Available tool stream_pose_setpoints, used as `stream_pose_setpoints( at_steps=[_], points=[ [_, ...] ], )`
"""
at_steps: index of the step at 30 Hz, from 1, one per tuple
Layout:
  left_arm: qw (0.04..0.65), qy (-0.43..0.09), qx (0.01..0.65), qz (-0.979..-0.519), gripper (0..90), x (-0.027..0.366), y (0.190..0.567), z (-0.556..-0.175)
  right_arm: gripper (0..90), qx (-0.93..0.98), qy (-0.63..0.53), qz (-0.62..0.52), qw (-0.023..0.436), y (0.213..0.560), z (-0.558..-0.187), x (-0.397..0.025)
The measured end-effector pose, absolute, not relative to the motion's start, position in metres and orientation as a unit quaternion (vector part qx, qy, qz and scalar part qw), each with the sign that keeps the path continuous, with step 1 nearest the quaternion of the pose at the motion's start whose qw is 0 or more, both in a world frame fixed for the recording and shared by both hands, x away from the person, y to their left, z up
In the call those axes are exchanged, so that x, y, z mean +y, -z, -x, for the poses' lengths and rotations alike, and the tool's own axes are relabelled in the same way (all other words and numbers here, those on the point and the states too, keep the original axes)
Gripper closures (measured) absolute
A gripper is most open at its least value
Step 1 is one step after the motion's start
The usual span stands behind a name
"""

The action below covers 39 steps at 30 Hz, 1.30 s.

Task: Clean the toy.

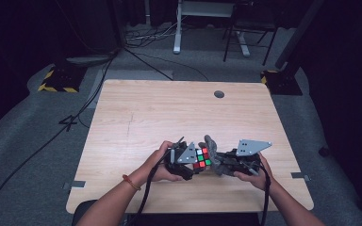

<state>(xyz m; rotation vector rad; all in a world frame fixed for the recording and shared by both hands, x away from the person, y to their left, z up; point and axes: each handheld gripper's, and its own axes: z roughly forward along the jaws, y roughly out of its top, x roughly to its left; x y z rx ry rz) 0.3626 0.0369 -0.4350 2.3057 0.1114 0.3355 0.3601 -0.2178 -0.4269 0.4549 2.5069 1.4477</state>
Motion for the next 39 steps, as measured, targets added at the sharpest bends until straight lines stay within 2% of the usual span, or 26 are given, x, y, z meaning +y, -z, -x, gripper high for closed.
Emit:
stream_pose_setpoints(
  at_steps=[7,9,17,23,31,39],
  points=[
    [0.355,-0.139,0.036,-0.924,32.7,0.024,0.444,-0.362,78.9,0.853,-0.493,-0.134,0.109,0.422,-0.355,-0.208],
    [0.343,-0.148,0.03,-0.927,32.9,0.022,0.446,-0.36,78.9,0.861,-0.478,-0.121,0.125,0.421,-0.35,-0.2],
    [0.358,-0.145,0.036,-0.922,33.3,0.029,0.442,-0.361,78.8,0.873,-0.448,-0.13,0.141,0.424,-0.352,-0.204],
    [0.38,-0.144,0.049,-0.913,33.4,0.039,0.434,-0.363,78.9,0.879,-0.429,-0.157,0.136,0.433,-0.363,-0.215],
    [0.364,-0.147,0.044,-0.919,33.4,0.03,0.438,-0.362,78.9,0.864,-0.467,-0.133,0.136,0.417,-0.352,-0.205],
    [0.364,-0.161,0.049,-0.916,33.4,0.031,0.435,-0.362,79.4,0.871,-0.445,-0.122,0.17,0.415,-0.347,-0.197]
  ],
)
